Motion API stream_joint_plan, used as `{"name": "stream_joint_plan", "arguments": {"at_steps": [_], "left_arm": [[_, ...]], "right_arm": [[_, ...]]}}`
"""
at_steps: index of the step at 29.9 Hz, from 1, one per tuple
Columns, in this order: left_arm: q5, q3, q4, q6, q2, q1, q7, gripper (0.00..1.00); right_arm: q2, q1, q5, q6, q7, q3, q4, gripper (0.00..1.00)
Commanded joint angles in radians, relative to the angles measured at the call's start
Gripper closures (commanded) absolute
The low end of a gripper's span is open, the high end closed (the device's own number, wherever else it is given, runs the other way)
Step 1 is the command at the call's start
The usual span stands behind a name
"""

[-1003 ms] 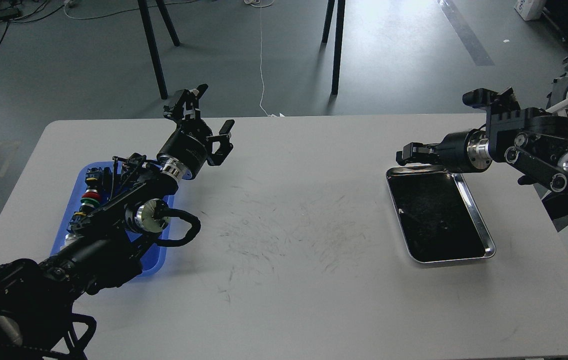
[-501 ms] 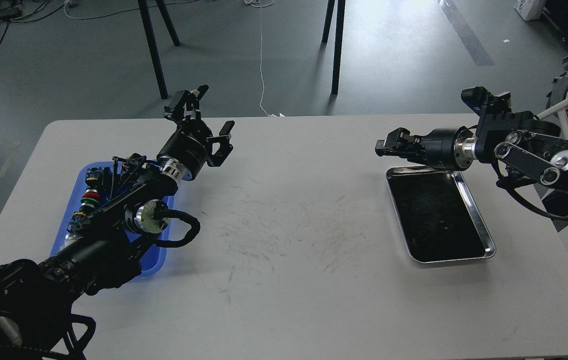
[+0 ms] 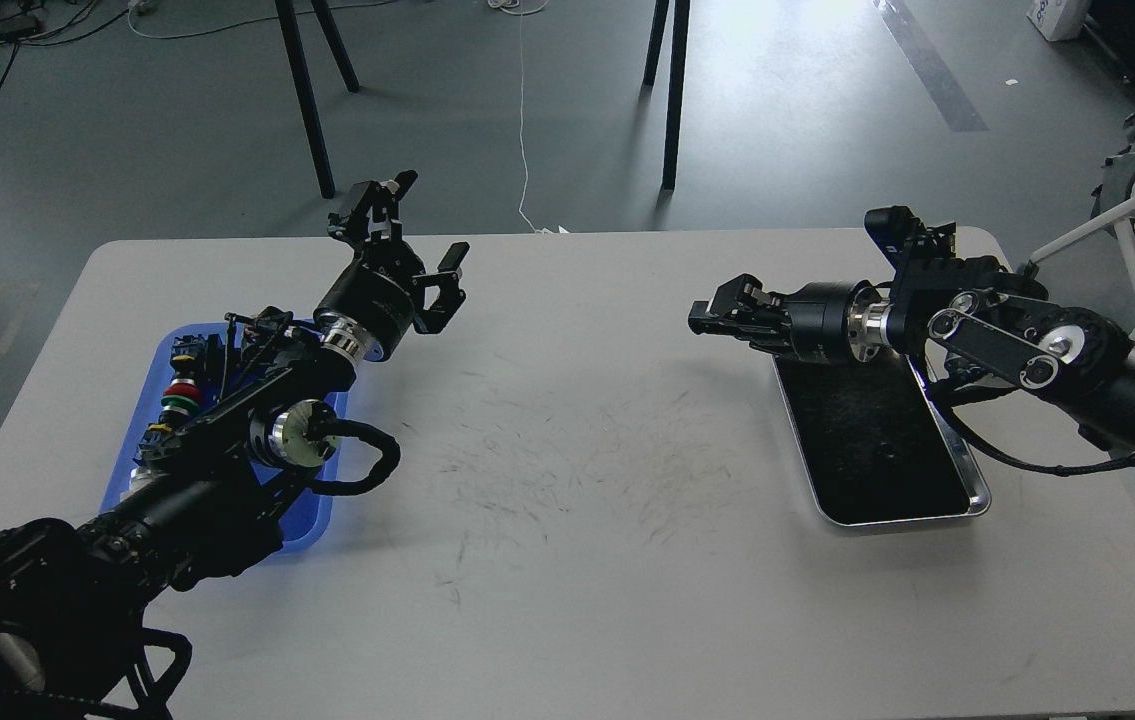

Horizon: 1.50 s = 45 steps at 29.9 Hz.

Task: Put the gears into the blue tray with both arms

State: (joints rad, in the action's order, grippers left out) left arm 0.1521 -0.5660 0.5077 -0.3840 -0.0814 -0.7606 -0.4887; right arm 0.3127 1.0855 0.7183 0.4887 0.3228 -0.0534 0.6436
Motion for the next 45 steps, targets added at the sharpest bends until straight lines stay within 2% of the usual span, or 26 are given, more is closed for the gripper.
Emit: {"name": "stream_joint_plan", "arguments": {"at_steps": [1,20,26,45], "left_arm": [[0.0,0.0,0.0,0.001,0.0,0.001,0.0,0.02],[0.0,-0.002,0.0,0.001,-0.001,0.001,0.0,0.02],[0.0,-0.002,0.0,-0.001,-0.003,0.001,0.0,0.02],[-0.002,-0.002,0.0,-0.001,-0.004,0.003,0.0,0.02]], "right_arm": [[-0.023,-0.003,-0.002,0.0,0.001,0.009,0.002,0.82],[-0.181,-0.018,-0.046,0.0,0.001,-0.005,0.019,0.82],[-0.221,-0.004,-0.042,0.0,0.002,-0.086,0.028,0.82],[-0.247,0.011,0.021,0.0,0.002,-0.155,0.03,0.82]]}}
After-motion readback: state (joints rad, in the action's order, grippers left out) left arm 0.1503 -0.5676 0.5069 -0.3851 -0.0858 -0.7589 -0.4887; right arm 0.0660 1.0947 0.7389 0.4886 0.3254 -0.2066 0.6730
